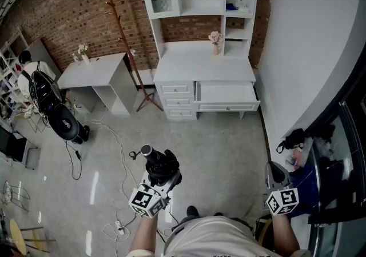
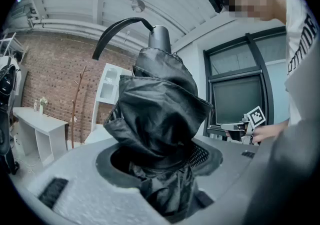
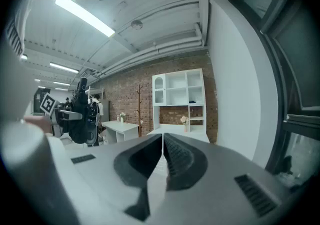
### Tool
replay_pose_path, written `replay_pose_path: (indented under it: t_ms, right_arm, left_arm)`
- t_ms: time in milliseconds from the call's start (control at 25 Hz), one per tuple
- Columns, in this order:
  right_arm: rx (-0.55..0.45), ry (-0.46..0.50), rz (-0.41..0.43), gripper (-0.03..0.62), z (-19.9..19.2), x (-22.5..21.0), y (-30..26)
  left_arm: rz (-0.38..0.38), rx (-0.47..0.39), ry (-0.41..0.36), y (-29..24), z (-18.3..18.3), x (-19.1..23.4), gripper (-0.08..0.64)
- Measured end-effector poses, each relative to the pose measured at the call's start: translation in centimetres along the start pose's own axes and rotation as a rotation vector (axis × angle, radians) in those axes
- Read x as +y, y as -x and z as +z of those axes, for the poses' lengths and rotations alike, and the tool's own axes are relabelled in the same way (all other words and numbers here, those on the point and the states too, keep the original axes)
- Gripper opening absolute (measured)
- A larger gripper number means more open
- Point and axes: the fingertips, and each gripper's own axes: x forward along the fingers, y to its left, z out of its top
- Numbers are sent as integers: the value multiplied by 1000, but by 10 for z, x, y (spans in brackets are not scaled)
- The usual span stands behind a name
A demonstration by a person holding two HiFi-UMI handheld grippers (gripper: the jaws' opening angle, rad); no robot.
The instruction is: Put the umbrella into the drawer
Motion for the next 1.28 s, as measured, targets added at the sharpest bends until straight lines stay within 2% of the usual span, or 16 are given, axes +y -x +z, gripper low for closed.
replay_pose_path:
  t_ms: [880,1280]
  right_arm:
    - [-10,-29,-31,34,2,5,-13]
    - [-1,-31,-68,34,1,31,-25]
  left_arm:
    - [-25,-3,-5,-8,1,18,259]
    - [-91,-17,-19,-2,1,41,259]
